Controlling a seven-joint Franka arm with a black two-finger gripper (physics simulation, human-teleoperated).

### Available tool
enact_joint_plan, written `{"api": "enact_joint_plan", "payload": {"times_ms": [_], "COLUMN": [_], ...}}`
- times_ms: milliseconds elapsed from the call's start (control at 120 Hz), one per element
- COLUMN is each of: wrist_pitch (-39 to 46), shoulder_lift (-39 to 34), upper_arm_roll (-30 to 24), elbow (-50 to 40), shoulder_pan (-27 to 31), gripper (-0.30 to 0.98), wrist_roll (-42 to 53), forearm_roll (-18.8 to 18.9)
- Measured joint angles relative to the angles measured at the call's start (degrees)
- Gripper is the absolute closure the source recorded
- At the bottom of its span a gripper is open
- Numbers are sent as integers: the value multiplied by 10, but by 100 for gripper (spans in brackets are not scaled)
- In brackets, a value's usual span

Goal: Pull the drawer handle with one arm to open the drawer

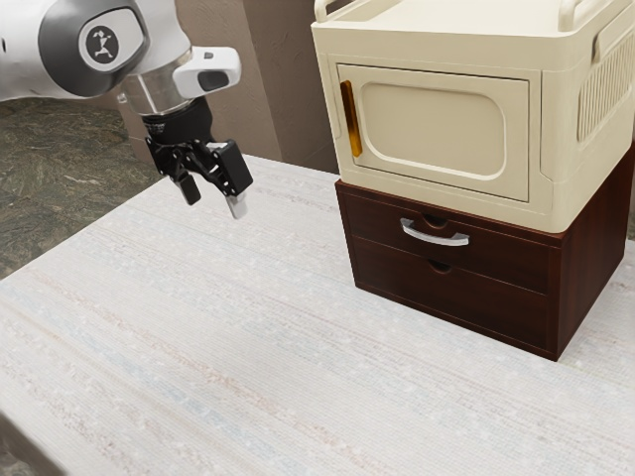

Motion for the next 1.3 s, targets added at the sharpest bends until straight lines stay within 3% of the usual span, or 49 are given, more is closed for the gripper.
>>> {"api": "enact_joint_plan", "payload": {"times_ms": [392,592,717,900,1083,1300], "wrist_pitch": [2,3,10,17,40,131], "shoulder_lift": [0,-25,-43,-21,12,12], "upper_arm_roll": [15,7,-56,-89,-95,-97], "elbow": [23,168,175,174,158,43], "shoulder_pan": [7,-3,47,42,-3,-2], "gripper": [0,0,0,0,0,4], "wrist_roll": [29,169,284,405,500,597], "forearm_roll": [-21,-46,-58,-35,-1,22]}}
